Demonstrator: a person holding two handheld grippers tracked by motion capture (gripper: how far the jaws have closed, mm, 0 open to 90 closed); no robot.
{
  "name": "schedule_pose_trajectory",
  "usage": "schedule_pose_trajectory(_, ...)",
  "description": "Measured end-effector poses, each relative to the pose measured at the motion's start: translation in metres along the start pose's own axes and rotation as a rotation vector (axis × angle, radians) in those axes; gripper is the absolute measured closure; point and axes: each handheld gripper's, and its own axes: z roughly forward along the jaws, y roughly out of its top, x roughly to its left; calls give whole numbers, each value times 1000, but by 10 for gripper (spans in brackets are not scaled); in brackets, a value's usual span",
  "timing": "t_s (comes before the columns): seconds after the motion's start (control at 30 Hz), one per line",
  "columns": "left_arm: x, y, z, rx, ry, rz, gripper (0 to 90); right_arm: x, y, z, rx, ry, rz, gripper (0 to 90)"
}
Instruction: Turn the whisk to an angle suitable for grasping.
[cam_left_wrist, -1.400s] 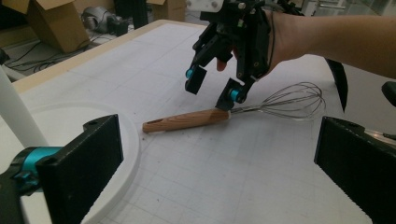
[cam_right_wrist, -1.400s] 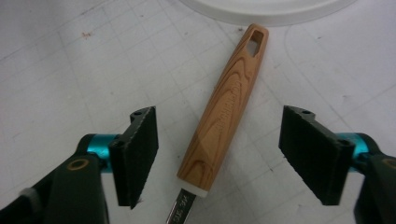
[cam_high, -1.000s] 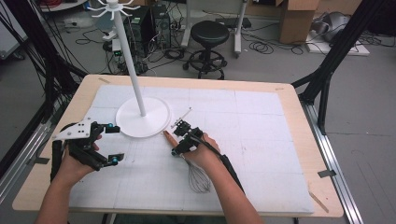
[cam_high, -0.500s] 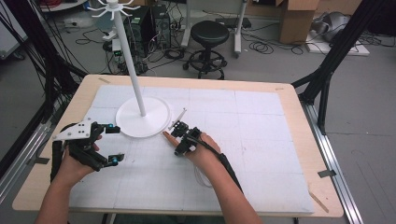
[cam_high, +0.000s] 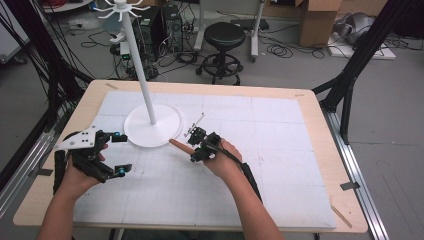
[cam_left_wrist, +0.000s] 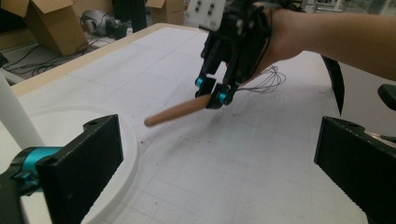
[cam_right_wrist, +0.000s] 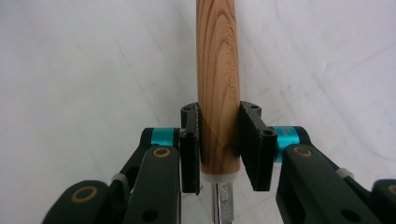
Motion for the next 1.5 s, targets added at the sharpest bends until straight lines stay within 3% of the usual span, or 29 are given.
schedule_pose_trajectory(0.03,0,0,0,1,0,2,17,0,0,-6,-38,7,0,712)
schedule_pose_trajectory(0.07,0,0,1,0,0,2,18,-2,1,-19,-120,24,1,712)
schedule_pose_trajectory(0.17,0,0,1,1,0,5,17,-6,2,-36,-231,32,6,711)
schedule_pose_trajectory(0.27,-1,1,0,-3,0,5,17,-10,5,-52,-316,16,4,711)
schedule_pose_trajectory(0.3,-1,1,0,-3,0,5,18,-10,5,-52,-316,16,4,711)
schedule_pose_trajectory(0.37,-1,1,0,-5,0,4,17,-14,7,-67,-398,23,23,711)
schedule_pose_trajectory(0.53,-1,1,0,-3,-4,6,17,-23,9,-85,-505,9,44,711)
schedule_pose_trajectory(1.2,0,1,-1,-13,-5,4,17,-34,37,-123,-705,9,70,709)
schedule_pose_trajectory(1.5,-2,1,-1,-3,-12,11,17,-38,49,-128,-718,-1,69,709)
